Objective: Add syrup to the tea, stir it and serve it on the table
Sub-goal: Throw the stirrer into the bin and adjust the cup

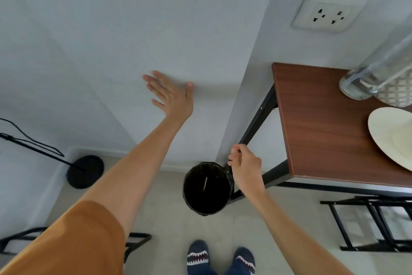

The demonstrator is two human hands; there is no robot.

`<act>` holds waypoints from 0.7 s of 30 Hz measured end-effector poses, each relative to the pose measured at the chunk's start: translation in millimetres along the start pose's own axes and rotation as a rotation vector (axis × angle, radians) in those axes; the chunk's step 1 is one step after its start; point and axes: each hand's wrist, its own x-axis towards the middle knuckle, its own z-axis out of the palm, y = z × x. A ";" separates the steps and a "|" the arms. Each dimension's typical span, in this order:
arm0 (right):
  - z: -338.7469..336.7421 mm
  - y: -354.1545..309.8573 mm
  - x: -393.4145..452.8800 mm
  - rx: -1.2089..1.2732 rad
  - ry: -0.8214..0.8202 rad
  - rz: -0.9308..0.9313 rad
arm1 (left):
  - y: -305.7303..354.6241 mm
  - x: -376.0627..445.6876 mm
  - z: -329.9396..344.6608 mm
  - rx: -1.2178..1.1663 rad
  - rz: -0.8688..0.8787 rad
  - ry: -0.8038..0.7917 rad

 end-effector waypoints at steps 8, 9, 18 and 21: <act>-56.4 -60.3 -26.7 0.082 0.144 -0.245 | 17.7 -28.4 -17.5 -0.078 0.033 0.015; -71.3 -66.7 -31.0 0.103 0.181 -0.282 | 23.7 -37.8 -19.2 -0.091 0.061 0.020; -239.5 -27.0 -65.2 0.206 0.628 -0.529 | 137.3 -161.7 4.5 -0.241 0.387 -0.234; -290.4 15.8 -65.2 0.194 0.811 -0.489 | 171.9 -213.4 35.9 -0.240 0.480 -0.434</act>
